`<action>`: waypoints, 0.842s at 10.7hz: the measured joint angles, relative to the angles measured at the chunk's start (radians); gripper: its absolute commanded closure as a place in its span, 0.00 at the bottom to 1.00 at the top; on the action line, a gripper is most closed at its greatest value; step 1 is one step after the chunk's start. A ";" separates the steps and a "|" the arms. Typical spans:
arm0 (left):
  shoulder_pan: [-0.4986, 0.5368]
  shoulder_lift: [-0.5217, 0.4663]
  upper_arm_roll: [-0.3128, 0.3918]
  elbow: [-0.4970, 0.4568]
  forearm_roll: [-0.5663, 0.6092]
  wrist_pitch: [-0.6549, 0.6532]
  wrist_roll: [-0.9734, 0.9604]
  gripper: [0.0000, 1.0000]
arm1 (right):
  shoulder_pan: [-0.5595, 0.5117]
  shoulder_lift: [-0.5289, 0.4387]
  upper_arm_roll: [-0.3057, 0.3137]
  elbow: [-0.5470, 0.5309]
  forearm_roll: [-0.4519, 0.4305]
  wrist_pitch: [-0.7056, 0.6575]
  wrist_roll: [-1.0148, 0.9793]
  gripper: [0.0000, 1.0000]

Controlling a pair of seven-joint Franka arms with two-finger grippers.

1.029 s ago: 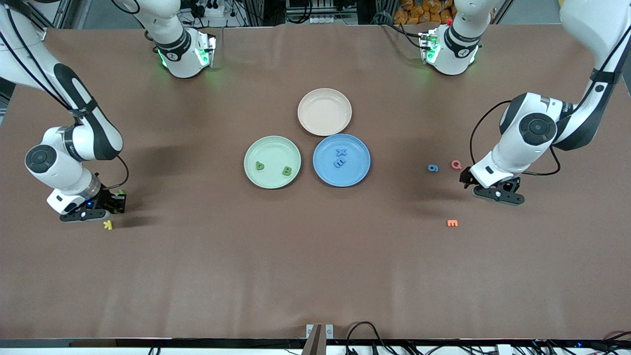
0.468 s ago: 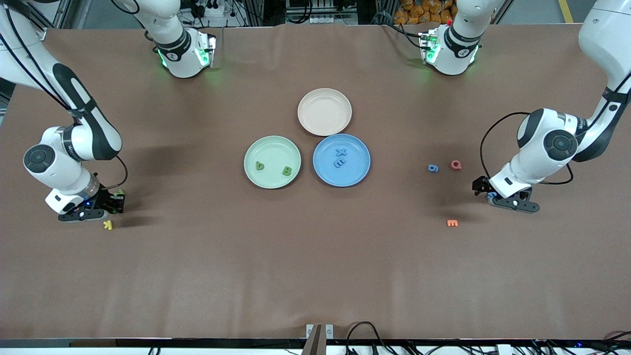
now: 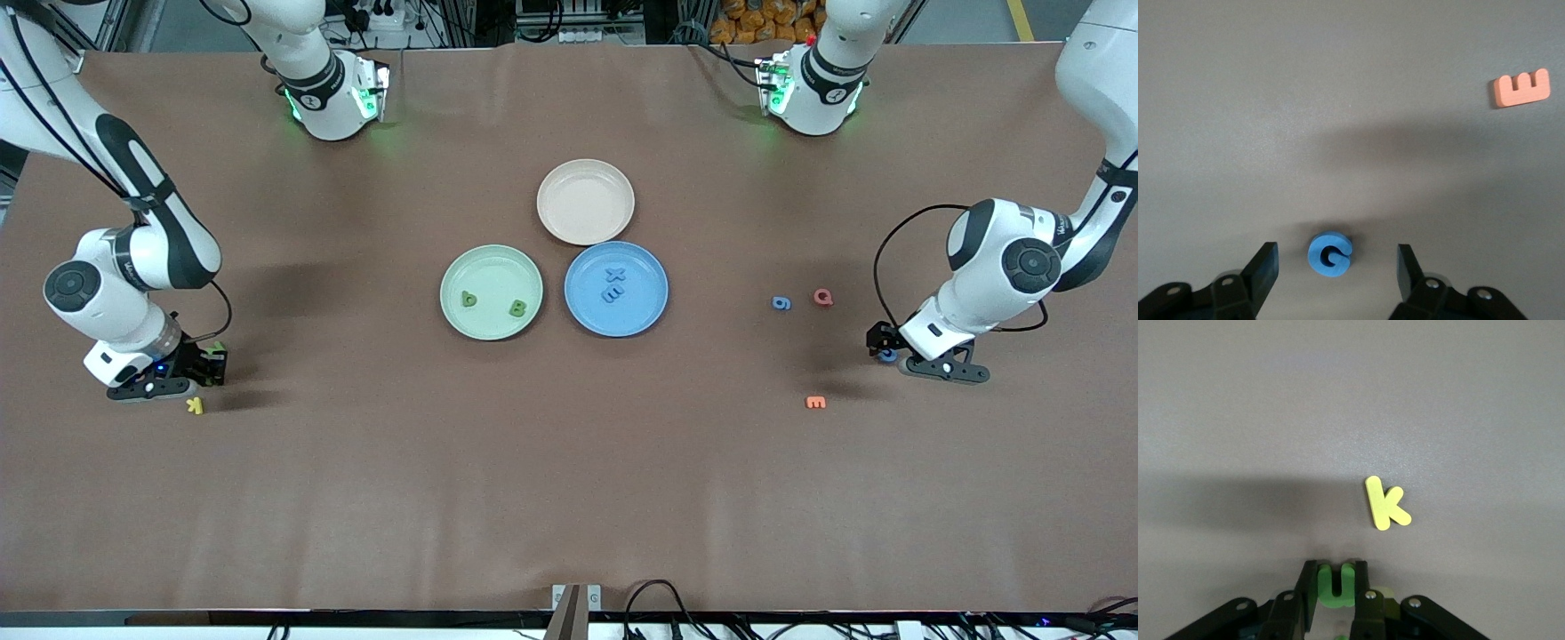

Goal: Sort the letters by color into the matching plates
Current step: 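Lower the left gripper onto the blue G while the right gripper holds the u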

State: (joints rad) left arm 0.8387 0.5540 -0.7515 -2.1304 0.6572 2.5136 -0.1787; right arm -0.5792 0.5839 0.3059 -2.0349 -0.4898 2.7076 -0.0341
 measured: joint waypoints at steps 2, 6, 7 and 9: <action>0.006 0.004 0.000 0.000 0.000 0.000 0.000 0.26 | 0.000 0.000 0.001 0.001 0.000 0.000 0.000 1.00; 0.029 0.032 0.001 -0.001 0.000 0.000 0.001 0.32 | 0.004 -0.001 0.037 0.007 0.000 0.000 0.054 1.00; 0.030 0.038 0.001 -0.001 0.000 0.000 0.001 0.32 | 0.015 -0.002 0.045 0.010 0.000 0.000 0.075 1.00; 0.030 0.043 0.001 -0.001 0.001 0.000 0.001 0.37 | 0.058 -0.013 0.049 0.013 0.034 -0.015 0.105 1.00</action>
State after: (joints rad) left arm 0.8683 0.5975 -0.7506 -2.1312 0.6580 2.5133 -0.1780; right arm -0.5214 0.5712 0.3549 -2.0223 -0.4560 2.6927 0.0710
